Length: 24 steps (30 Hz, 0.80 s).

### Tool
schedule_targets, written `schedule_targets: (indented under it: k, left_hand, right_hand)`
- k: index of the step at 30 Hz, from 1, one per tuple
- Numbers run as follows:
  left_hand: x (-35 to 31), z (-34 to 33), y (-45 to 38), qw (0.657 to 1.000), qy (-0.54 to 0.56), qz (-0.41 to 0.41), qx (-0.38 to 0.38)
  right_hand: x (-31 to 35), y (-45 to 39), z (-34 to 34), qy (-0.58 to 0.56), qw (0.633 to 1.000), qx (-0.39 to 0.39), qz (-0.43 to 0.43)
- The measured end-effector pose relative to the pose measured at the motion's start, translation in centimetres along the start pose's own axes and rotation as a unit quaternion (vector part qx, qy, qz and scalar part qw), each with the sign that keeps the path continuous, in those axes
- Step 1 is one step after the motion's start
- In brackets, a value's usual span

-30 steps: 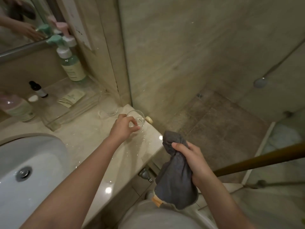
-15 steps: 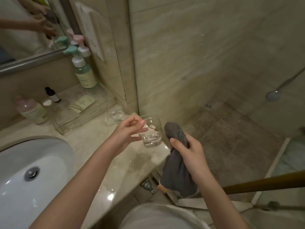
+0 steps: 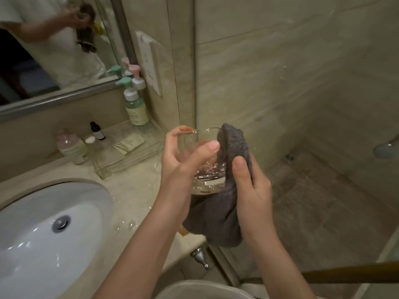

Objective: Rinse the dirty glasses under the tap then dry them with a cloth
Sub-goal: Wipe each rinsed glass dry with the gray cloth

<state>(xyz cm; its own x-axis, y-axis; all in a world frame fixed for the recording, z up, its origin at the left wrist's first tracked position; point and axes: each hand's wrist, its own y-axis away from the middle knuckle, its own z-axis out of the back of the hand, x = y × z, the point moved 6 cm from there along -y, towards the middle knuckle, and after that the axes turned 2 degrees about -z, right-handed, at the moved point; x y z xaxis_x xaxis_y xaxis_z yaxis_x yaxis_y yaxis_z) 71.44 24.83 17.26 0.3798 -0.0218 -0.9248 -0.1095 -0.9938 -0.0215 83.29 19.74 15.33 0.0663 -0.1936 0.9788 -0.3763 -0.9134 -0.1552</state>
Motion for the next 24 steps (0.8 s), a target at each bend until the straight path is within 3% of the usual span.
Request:
schedule_targets:
  k: [3, 5, 11, 15, 18, 21, 24]
  left_hand:
    - [-0.7, -0.1, 0.5, 0.999, 0.003, -0.001, 0.035]
    - [-0.7, -0.1, 0.9, 0.998, -0.051, -0.008, 0.04]
    - [-2.7, 2.0, 2.6, 0.976, -0.18, -0.105, -0.06]
    - [-3.9, 2.6, 4.1, 0.97, -0.178, -0.132, -0.105]
    - [-4.6, 4.0, 3.6, 0.987, -0.082, -0.097, -0.101]
    - [-4.6, 4.6, 3.5, 0.997, 0.067, -0.02, -0.02]
    - [-4.9, 6.6, 4.1, 0.997, 0.055, -0.033, -0.041]
  right_hand:
    - [-0.8, 0.8, -0.8, -0.161, 0.982, 0.003, -0.095]
    - [-0.9, 1.3, -1.1, -0.185, 0.976, -0.008, -0.112]
    - [0.1, 1.6, -1.7, -0.118, 0.991, 0.009, -0.056]
    - [1.7, 2.4, -3.5, -0.079, 0.996, 0.042, 0.018]
    - [2.1, 2.7, -5.2, -0.115, 0.991, 0.067, 0.02]
    - [1.8, 2.7, -6.9, -0.178, 0.978, 0.096, -0.046]
    - [1.3, 3.2, -8.6, -0.176, 0.974, 0.123, -0.068]
